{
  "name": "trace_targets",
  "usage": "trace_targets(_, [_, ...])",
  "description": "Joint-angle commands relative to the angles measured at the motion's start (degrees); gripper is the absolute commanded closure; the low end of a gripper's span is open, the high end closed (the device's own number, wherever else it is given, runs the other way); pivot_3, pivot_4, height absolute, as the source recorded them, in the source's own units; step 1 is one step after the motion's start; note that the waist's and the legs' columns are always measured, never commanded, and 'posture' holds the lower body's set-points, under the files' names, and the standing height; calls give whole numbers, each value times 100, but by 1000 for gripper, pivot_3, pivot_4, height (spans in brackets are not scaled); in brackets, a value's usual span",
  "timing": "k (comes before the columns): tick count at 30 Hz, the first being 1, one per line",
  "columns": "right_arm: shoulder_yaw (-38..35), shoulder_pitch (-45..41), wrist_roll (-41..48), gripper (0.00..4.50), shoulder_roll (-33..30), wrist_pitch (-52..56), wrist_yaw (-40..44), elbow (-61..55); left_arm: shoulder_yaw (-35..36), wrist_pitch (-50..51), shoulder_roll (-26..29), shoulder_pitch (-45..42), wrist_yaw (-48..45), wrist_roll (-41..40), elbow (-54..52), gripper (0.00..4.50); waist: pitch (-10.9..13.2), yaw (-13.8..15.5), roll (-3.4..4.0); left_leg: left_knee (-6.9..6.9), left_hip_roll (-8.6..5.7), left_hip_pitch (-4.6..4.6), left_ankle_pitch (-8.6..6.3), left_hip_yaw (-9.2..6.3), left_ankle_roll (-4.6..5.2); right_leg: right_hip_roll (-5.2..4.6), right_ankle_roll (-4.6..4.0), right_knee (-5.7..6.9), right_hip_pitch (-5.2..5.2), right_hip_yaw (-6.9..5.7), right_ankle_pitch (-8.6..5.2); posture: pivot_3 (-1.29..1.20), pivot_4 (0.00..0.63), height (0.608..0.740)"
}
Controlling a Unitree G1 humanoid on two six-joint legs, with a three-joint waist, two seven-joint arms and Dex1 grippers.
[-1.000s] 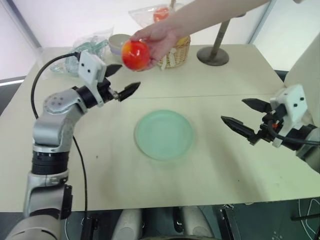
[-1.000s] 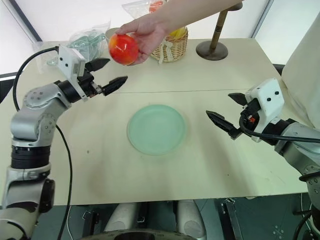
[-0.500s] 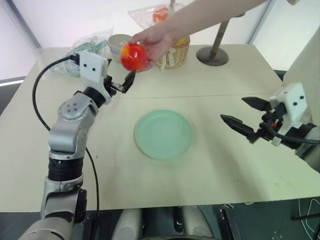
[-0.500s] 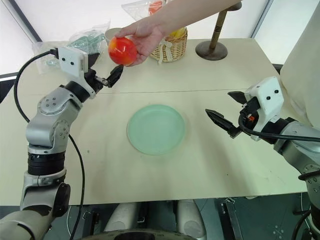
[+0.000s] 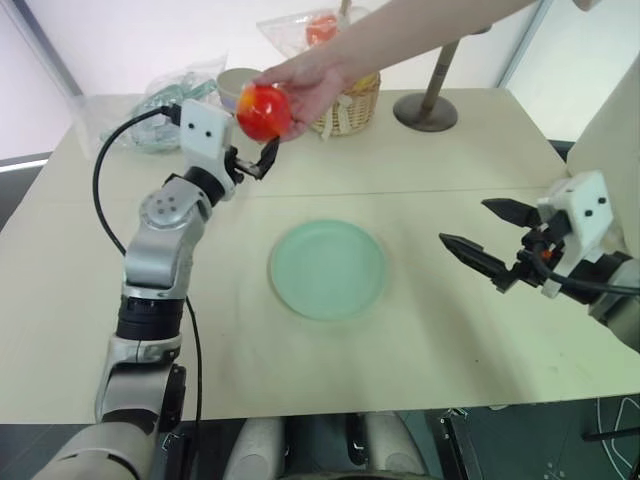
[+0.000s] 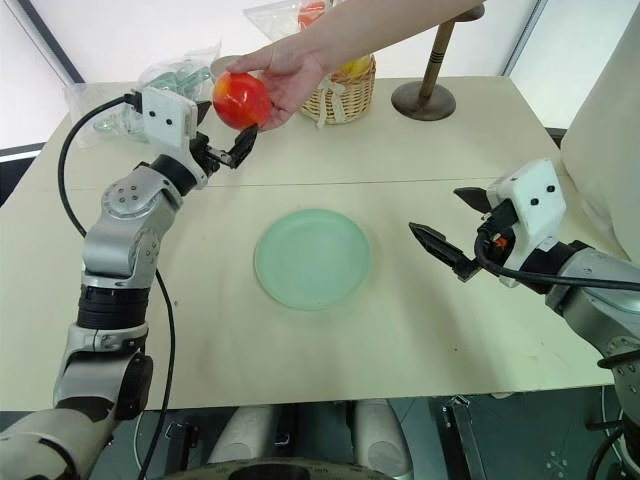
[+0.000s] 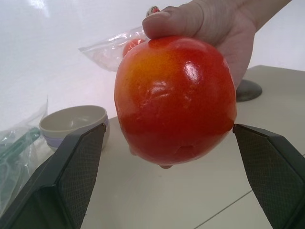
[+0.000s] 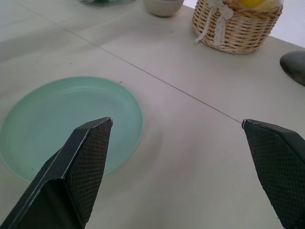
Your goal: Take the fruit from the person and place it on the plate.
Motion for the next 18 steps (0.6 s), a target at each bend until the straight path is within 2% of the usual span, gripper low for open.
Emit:
trace_targets(1, [-248, -6, 76, 42, -38, -29, -87, -195, -17, -336, -58, -273, -23, 116, 190, 0, 0, 14, 0, 0, 0, 0, 0, 0, 0, 0, 0, 0, 0, 0, 0, 0, 150, 740])
trace_targets(18, [-311, 110, 195, 42, -58, -51, -260, -277, 6, -1084, -606, -1049, -20, 189, 1691, 0, 0, 83, 0, 0, -1, -2, 0, 0, 0, 3, 0, -2, 0, -1, 0, 0, 150, 740])
